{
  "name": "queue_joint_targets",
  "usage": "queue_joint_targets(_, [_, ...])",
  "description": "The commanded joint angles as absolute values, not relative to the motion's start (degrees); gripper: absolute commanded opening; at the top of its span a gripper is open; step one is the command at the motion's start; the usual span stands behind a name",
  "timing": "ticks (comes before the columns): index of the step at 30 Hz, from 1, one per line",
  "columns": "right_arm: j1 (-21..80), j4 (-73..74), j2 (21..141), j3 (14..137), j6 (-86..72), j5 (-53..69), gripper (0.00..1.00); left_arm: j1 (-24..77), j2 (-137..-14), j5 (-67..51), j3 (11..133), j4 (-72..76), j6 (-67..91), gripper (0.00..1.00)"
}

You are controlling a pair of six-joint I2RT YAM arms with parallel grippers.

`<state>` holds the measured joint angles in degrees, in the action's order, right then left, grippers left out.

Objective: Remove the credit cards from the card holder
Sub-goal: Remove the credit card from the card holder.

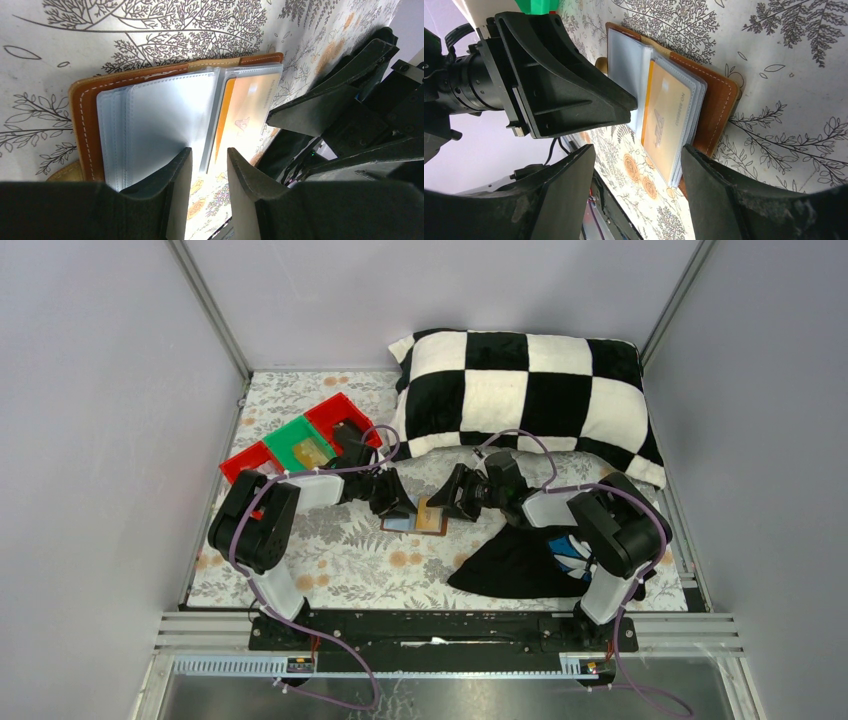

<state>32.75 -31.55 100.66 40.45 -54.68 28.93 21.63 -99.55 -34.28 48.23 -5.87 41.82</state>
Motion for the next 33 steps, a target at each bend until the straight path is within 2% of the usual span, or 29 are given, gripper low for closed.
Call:
queue_joint_targets(1, [33.49, -31.84, 99.70, 42.24, -53.87, 28.41, 0.71, 21.69, -100.38, -33.55, 48.43, -5.65, 40.25, 0.37])
queue_joint_targets(13, [33.70, -29.60, 97.62, 40.81, -53.26, 24.33, 0.71, 21.71, -100.53, -33.67, 48.50, -5.70, 40.17, 0.37])
queue_joint_targets(33, [34.01, -32.47, 98.44, 41.35, -53.36, 26.25, 0.71, 21.70, -100.45, -33.73, 48.42, -5.70, 39.99, 0.36])
